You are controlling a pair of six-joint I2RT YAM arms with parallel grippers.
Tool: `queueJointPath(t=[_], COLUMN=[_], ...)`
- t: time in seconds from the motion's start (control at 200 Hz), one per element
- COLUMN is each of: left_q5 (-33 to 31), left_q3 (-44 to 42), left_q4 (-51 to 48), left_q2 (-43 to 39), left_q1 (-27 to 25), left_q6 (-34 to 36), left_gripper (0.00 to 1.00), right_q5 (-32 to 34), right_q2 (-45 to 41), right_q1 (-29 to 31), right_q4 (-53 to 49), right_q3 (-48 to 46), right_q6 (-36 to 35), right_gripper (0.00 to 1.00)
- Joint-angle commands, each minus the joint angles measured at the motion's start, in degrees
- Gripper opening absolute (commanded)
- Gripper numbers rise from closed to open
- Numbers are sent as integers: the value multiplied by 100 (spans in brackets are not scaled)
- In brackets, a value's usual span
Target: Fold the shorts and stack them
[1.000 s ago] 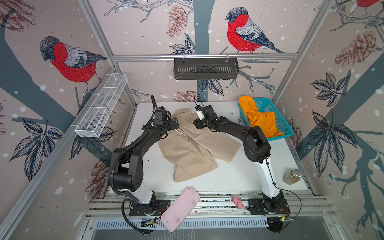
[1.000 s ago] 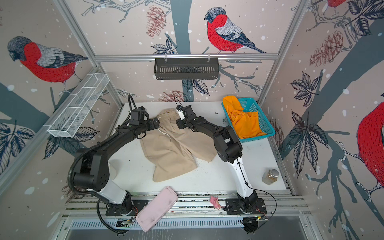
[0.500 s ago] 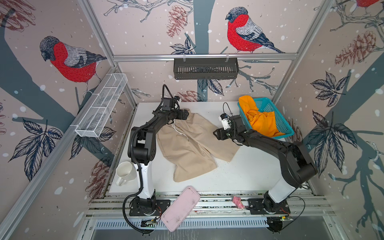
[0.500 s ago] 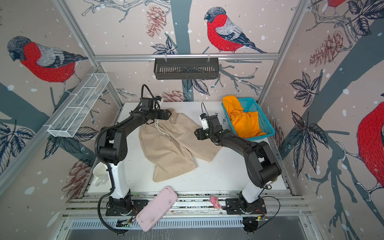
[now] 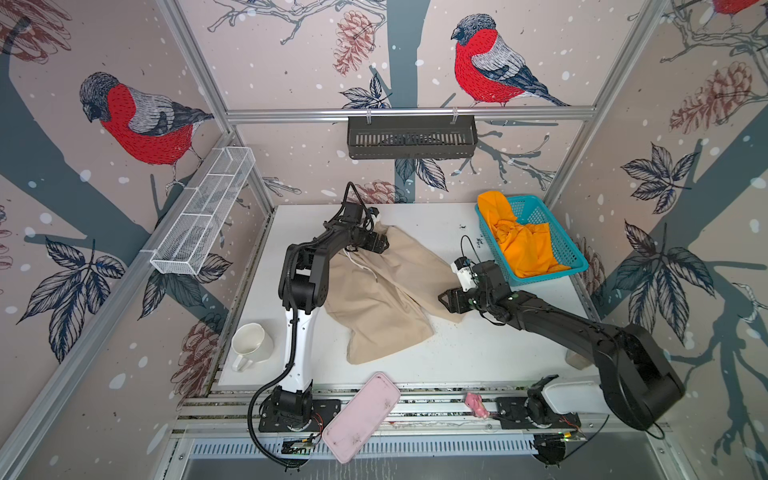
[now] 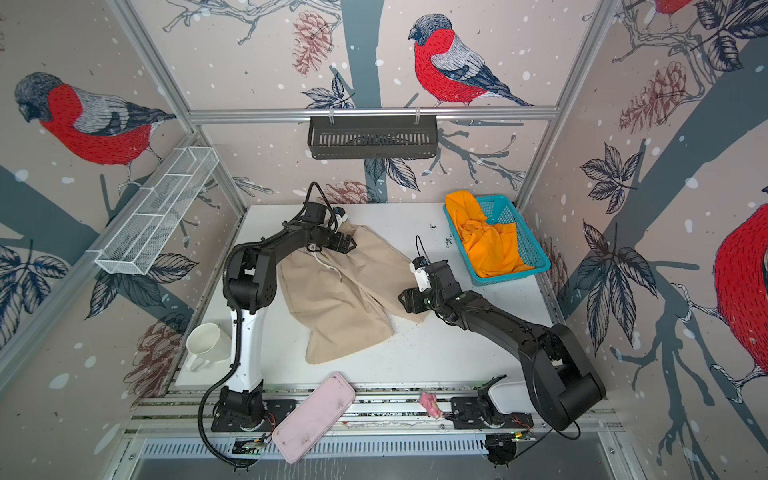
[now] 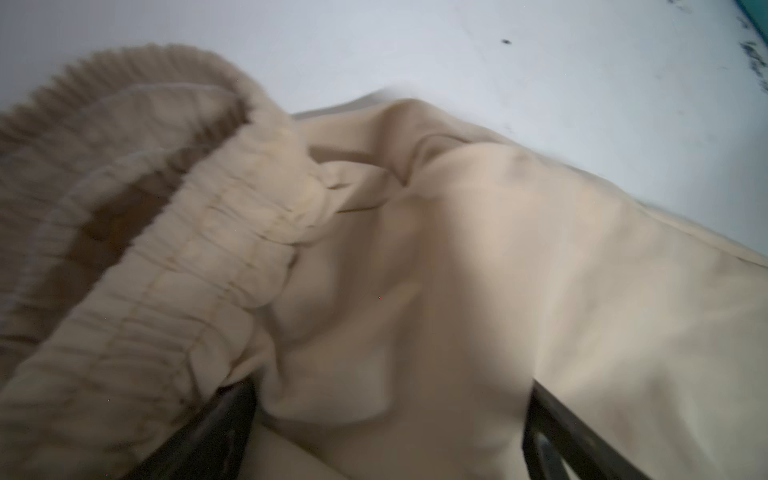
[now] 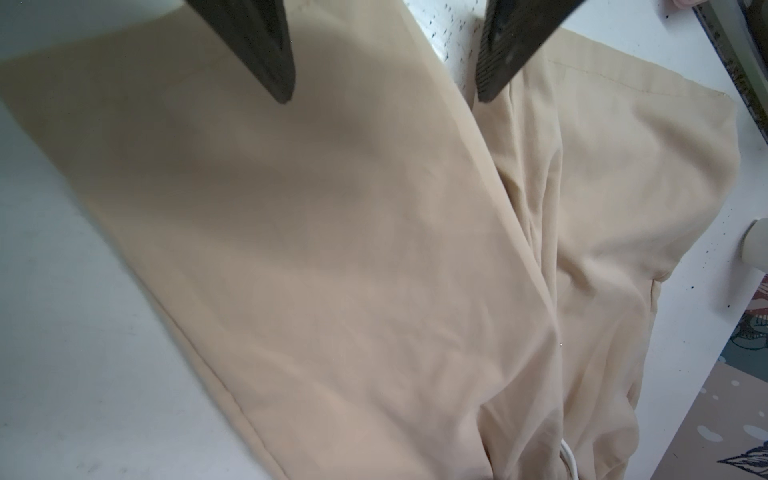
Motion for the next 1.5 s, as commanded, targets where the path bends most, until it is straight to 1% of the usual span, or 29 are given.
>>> queueJointPath(t=[0.0, 0.1, 0.235, 0.29, 0.39, 0.47, 0.525, 0.615, 0.715, 0.77, 0.825, 0.865, 0.92, 0.94, 0.98, 1.015, 1.07, 1.165, 1.2, 1.215, 1.235, 1.261, 1.276, 1.326, 1.346, 1.421, 1.496], left_q5=[-408, -847, -1482, -1551, -1539, -1482, -1439, -1334, -1361, -1364, -1338, -1327, -1347, -1365, -1385, -1401, -1433, -1579, -1600, -1604, -1614, -1613, -1613, -1666, -1701, -1860, -1925], left_q3=[432, 822, 1470, 1559, 1476, 1305, 1078, 473, -357, -823, -1250, -1527, -1857, -1955, -2129, -2278, -2476, -2740, -2830, -2867, -2906, -2935, -2948, -2947, -2939, -2895, -2959], left_q4=[-158, -173, -447, -473, -378, -398, -455, -424, -368, -288, -236, -199, -148, -153, -132, -141, -163, -194, -163, -137, -108, -80, -72, -79, -75, -65, 147], left_q2=[237, 477, 687, 610, 288, -46, -316, -833, -1453, -1807, -2127, -2332, -2584, -2655, -2791, -2895, -3038, -3261, -3327, -3352, -3380, -3407, -3420, -3415, -3406, -3345, -3331], left_q1=[177, 314, 405, 422, 449, 450, 458, 476, 502, 533, 575, 613, 680, 701, 758, 805, 872, 896, 890, 897, 905, 904, 902, 907, 912, 942, 1023], left_q6=[-295, -497, -832, -1015, -1309, -1448, -1579, -1753, -1887, -1970, -2087, -2141, -2188, -2198, -2214, -2232, -2254, -2277, -2309, -2323, -2339, -2350, -2351, -2370, -2383, -2425, -2494], left_gripper=[97, 97, 97, 97, 97, 97, 97, 97, 97, 97, 97, 97, 97, 97, 97, 97, 97, 97, 97, 97, 97, 97, 97, 97, 97, 97, 97], right_q5=[243, 413, 595, 544, 265, 145, 103, 29, -40, 91, 48, -56, -200, -221, -204, -130, -58, -80, -60, -34, -4, 32, 48, 70, 104, 393, 830], right_q2=[-76, 57, 301, 381, 548, 808, 1043, 1419, 1736, 1920, 2113, 2237, 2357, 2395, 2454, 2502, 2585, 2700, 2740, 2765, 2787, 2807, 2816, 2819, 2813, 2688, 2434], right_q1=[57, 103, 162, 202, 415, 651, 695, 708, 711, 727, 724, 735, 761, 757, 730, 652, 382, -325, -539, -606, -663, -688, -679, -539, -449, -102, 102], right_q4=[-279, -478, -472, -400, 2, 367, 623, 952, 1266, 1252, 1174, 1126, 1105, 1067, 868, 576, 22, -716, -883, -961, -1055, -1159, -1209, -1335, -1383, -1505, -1627], right_q3=[-38, -21, 89, 184, 208, 208, 251, 372, 498, 639, 797, 908, 1000, 1048, 1173, 1337, 1654, 2181, 2380, 2484, 2616, 2775, 2875, 3116, 3191, 3260, 3057], right_q6=[75, 37, -19, -27, -19, -5, 57, 140, 155, 127, 42, -11, -73, -105, -193, -298, -448, -677, -729, -757, -797, -854, -885, -1004, -1048, -1164, -960], right_gripper=[72, 73, 73, 73, 74, 74, 75, 75, 74, 70, 60, 48, 36, 31, 20, 12, 5, 4, 6, 10, 18, 32, 39, 57, 62, 69, 73])
